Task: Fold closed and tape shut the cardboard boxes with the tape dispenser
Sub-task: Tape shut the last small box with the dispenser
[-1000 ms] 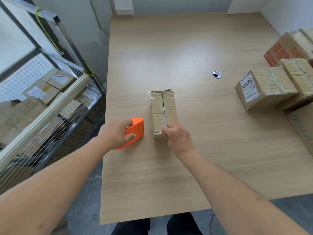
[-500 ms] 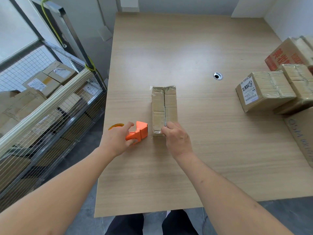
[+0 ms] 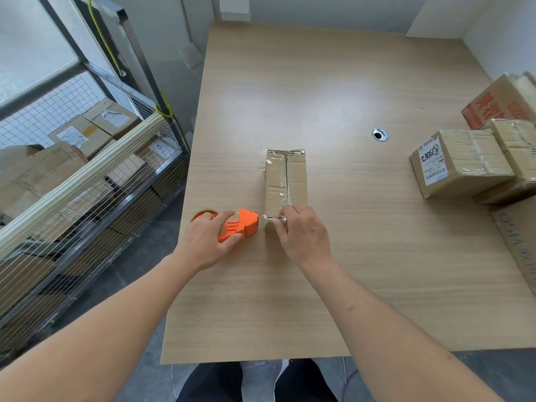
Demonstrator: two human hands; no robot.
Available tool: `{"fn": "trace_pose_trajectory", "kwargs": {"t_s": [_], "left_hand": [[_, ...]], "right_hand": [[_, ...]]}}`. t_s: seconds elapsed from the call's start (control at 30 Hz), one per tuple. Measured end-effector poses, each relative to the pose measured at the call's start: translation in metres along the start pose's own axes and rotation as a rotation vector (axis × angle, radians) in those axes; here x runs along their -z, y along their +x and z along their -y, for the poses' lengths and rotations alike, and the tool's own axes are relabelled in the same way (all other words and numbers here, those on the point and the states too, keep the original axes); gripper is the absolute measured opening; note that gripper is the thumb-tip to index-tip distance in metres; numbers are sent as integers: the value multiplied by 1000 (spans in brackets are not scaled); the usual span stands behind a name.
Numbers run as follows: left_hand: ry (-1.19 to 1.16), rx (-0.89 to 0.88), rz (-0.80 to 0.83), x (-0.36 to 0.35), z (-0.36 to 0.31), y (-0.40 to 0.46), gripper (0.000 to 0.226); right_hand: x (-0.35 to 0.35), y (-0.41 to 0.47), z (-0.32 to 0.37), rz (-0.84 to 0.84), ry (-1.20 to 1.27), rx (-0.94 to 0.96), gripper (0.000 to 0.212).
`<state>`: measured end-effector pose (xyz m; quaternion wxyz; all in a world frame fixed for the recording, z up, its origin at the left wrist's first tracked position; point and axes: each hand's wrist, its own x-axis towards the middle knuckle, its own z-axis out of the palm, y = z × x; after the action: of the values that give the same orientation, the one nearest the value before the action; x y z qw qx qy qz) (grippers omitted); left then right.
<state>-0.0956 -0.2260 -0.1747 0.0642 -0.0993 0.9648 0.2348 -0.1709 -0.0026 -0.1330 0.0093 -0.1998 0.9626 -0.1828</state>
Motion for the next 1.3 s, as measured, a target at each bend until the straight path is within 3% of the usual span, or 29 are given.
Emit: {"fn": "trace_pose_trajectory", "kwargs": {"t_s": [0.07, 0.2, 0.37, 0.8, 1.03, 1.3], "left_hand": [[-8, -3, 7, 2, 0, -1, 62], [-3, -13, 18, 5, -2, -3, 60], [-28, -25, 14, 8, -3, -1, 59], [-50, -82, 23, 11, 9, 6, 61], [-269, 9, -98, 3, 18, 1, 77], [-126, -4, -48, 9, 14, 3, 71]], "right_hand": [[3, 3, 6, -31, 1, -5, 27], [4, 17, 16, -102, -113, 79, 16], [-3, 41, 32, 139, -46, 185, 31], [-21, 67, 40, 216, -158, 175, 19], [-23, 66, 38, 164, -93, 122, 18], [-22, 66, 24, 223, 89, 112, 23]]}}
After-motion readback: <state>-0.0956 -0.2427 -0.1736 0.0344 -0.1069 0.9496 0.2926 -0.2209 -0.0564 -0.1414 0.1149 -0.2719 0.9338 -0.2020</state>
